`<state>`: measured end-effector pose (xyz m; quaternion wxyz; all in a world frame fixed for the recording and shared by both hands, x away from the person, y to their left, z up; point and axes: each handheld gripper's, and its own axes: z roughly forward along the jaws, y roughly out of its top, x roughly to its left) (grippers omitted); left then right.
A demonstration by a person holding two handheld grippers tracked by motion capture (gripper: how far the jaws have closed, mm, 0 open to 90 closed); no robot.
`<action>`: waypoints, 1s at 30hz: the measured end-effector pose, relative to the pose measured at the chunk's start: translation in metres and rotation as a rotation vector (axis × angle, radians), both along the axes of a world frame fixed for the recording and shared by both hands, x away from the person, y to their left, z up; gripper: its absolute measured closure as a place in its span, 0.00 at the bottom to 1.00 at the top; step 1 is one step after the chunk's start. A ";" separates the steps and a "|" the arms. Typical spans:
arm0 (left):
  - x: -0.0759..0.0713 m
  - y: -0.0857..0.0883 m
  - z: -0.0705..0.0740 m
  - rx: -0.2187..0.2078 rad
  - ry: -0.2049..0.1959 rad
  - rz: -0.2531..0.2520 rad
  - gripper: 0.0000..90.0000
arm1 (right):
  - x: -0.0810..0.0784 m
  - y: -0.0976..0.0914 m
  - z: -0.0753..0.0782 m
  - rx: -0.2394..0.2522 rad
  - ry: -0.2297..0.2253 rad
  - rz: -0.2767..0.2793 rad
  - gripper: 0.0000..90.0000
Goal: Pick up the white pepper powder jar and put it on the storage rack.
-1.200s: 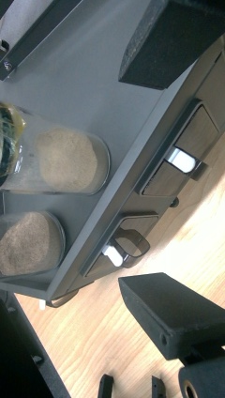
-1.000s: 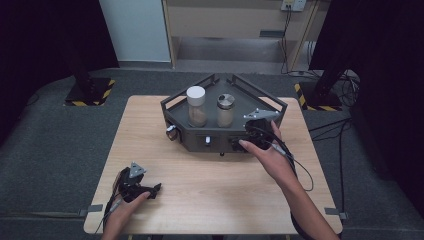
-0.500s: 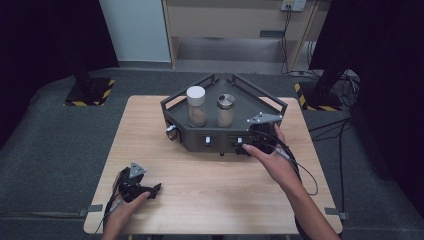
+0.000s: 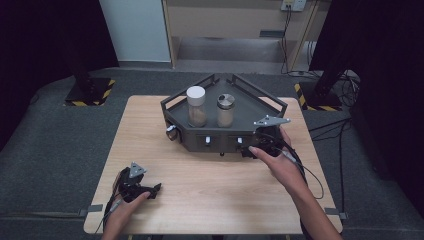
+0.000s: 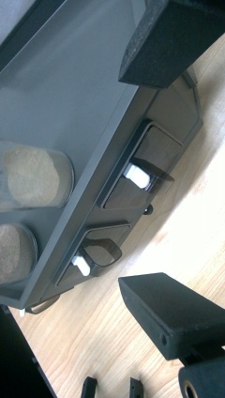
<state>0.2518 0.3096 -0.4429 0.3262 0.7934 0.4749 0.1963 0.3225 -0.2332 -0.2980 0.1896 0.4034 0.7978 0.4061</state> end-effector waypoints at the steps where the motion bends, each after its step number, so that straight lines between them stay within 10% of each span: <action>1: 0.000 0.000 0.000 0.000 0.000 0.000 0.00 | 0.000 -0.001 0.000 0.001 0.001 -0.002 0.05; 30: 0.000 0.000 0.000 0.000 0.000 0.000 0.00 | -0.012 -0.039 -0.007 0.007 0.020 -0.056 0.05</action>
